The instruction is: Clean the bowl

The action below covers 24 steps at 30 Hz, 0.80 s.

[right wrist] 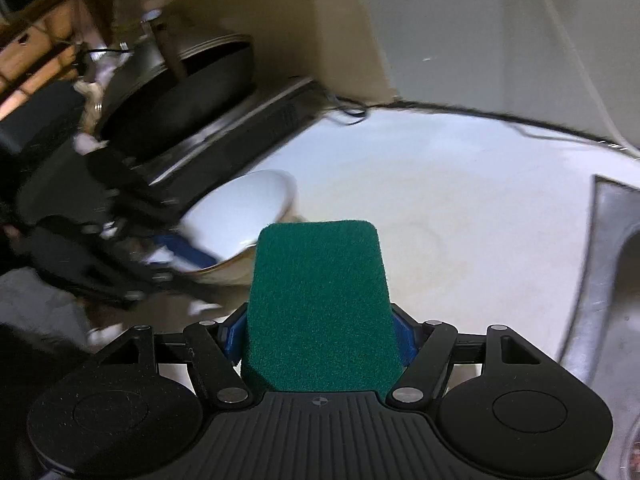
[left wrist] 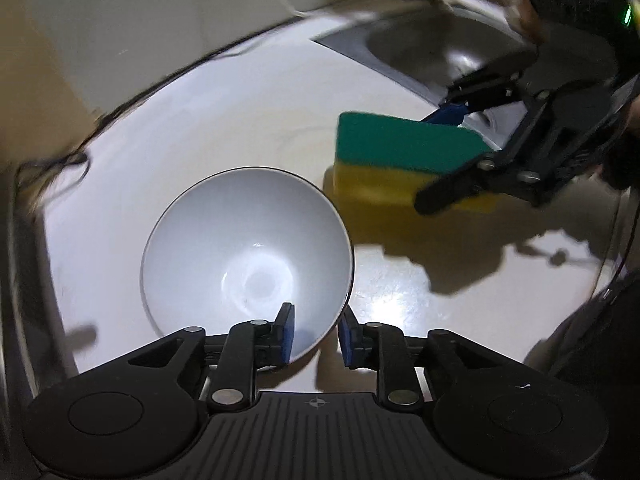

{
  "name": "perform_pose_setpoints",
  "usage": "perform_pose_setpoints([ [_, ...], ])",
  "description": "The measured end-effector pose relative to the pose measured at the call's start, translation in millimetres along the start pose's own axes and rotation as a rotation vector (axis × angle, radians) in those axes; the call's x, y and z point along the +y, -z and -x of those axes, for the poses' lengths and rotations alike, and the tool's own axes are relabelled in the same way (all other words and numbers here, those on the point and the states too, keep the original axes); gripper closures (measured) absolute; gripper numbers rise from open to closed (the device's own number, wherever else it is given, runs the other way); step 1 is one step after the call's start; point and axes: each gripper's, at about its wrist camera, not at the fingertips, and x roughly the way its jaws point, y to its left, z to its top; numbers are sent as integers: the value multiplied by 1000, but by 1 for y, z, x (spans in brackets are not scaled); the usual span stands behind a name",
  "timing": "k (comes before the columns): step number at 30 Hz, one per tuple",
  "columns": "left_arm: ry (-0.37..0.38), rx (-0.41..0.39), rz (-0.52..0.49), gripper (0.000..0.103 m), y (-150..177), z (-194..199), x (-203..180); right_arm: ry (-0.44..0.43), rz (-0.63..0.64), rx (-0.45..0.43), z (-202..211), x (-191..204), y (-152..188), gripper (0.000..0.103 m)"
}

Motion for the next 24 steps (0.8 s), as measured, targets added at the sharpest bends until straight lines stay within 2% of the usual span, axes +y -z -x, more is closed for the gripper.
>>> perform_pose_setpoints([
  [1, 15, -22, 48, 61, 2, 5, 5, 17, -1, -11, -4, -4, -4, 34],
  [3, 17, -94, 189, 50, 6, 21, 18, 2, -1, -7, -15, -7, -10, 34],
  [6, -125, -131, 352, 48, 12, 34, 35, -60, -5, 36, -35, -6, -12, 34],
  [8, -205, -142, 434, 39, 15, 39, 44, -108, -21, 47, -36, -5, -10, 34],
  [10, -233, -80, 514, 37, 17, 27, 55, -152, -27, 49, -32, -4, -8, 34],
  [12, -228, -26, 572, 37, 17, 13, 64, -209, -28, 54, -24, -2, -4, 34],
  [14, -210, -5, 596, 40, 16, 1, 68, -201, -16, 47, -17, 0, -2, 34],
  [15, -194, 6, 598, 47, 15, -5, 70, -191, -15, 41, -14, 0, -3, 34],
  [17, -191, 19, 562, 51, 11, -14, 70, -146, -27, 20, -10, -3, -5, 34],
  [18, -199, 20, 532, 58, 8, -16, 69, -82, -50, 9, -13, -9, -8, 34],
  [19, -212, 19, 476, 68, 3, -19, 67, -68, -69, 7, -18, -13, -8, 34],
  [21, -213, 11, 387, 77, -3, -23, 61, -107, -102, 14, -20, -15, -3, 34],
  [24, -205, 6, 236, 72, -15, -33, 48, -135, -125, 29, -18, -13, 3, 34],
])
